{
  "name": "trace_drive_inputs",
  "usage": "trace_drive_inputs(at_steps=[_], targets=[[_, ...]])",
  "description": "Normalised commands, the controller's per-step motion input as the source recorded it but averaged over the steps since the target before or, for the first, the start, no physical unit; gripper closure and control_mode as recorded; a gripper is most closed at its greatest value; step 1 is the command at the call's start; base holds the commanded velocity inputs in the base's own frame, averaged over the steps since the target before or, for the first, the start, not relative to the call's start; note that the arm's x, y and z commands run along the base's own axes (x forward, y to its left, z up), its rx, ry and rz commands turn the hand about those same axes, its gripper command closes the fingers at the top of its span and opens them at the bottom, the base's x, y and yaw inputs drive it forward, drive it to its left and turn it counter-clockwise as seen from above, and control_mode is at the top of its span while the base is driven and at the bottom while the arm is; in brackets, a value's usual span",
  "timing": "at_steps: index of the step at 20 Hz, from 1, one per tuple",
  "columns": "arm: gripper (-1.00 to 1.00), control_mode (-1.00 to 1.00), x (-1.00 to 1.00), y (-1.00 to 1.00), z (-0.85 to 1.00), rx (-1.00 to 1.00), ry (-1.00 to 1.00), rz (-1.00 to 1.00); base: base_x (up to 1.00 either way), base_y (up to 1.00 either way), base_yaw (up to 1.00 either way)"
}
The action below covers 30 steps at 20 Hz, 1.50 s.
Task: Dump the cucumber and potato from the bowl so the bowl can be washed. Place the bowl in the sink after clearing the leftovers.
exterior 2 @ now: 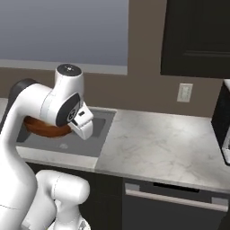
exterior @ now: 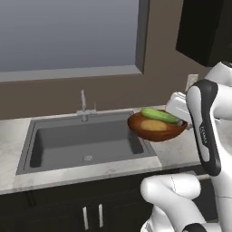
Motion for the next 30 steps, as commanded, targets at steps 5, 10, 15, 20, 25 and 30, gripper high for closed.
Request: trace_drive_inputs(at_steps=[5, 10, 15, 20, 25, 30], targets=[[1.00, 1.00, 0.00, 0.00, 0.00, 0.00, 0.00, 0.00, 0.21, 0.45, 0.00], [1.00, 1.00, 0.00, 0.00, 0.00, 0.00, 0.00, 0.00, 0.20, 0.16, 0.00], [1.00, 1.00, 0.00, 0.00, 0.00, 0.00, 0.00, 0.00, 0.16, 0.46, 0.00], [1.00, 1.00, 0.00, 0.00, 0.00, 0.00, 0.00, 0.00, 0.37, 0.40, 0.00], [1.00, 1.00, 0.00, 0.00, 0.00, 0.00, 0.00, 0.00, 0.41, 0.04, 0.00], [1.00, 1.00, 0.00, 0.00, 0.00, 0.00, 0.00, 0.00, 0.27, -0.02, 0.00]])
